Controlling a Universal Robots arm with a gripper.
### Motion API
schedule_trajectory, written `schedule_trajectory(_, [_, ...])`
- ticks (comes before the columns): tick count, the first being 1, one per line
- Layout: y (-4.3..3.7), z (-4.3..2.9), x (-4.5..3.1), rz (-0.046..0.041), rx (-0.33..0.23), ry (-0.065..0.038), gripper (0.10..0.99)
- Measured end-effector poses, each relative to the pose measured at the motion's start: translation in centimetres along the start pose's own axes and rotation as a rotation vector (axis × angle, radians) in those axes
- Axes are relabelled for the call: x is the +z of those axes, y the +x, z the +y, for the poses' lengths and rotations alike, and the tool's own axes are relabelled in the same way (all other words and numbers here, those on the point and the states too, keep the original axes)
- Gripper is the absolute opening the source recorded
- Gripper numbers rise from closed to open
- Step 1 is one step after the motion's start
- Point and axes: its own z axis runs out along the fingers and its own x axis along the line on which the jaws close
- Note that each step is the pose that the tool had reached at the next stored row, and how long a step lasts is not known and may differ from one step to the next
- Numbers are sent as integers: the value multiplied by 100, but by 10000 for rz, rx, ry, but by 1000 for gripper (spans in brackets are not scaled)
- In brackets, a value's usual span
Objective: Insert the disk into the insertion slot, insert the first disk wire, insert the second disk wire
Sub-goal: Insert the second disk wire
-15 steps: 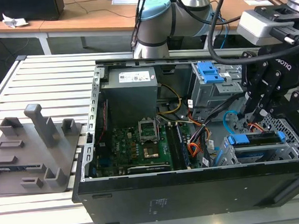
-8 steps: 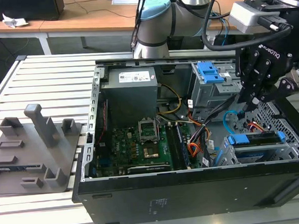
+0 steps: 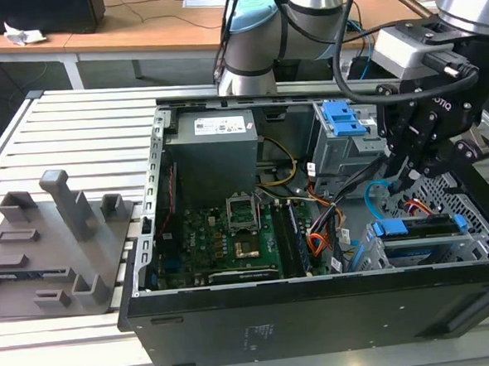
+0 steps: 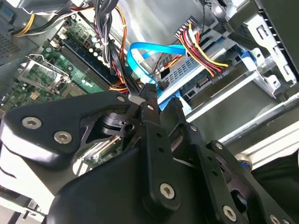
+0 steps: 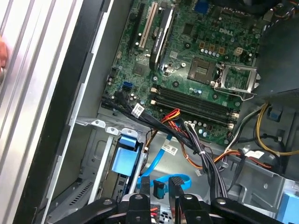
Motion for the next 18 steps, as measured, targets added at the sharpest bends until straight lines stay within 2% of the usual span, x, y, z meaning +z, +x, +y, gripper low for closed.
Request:
schedule_trajectory(3, [-2, -5, 95, 11, -19, -3, 302])
schedule_trajectory(4, [-2, -7, 105, 23, -23, -5, 302])
schedule_trajectory(9, [-1, -8, 108, 38, -23, -11, 302])
schedule_trajectory(11, [-1, -7, 108, 40, -23, -12, 165])
schedule_trajectory(15, [1, -7, 109, 41, -23, -11, 161])
schedule_trajectory(16, [15, -2, 110, 41, -23, -12, 161])
schedule_trajectory(18, [92, 21, 113, 43, -23, -13, 161])
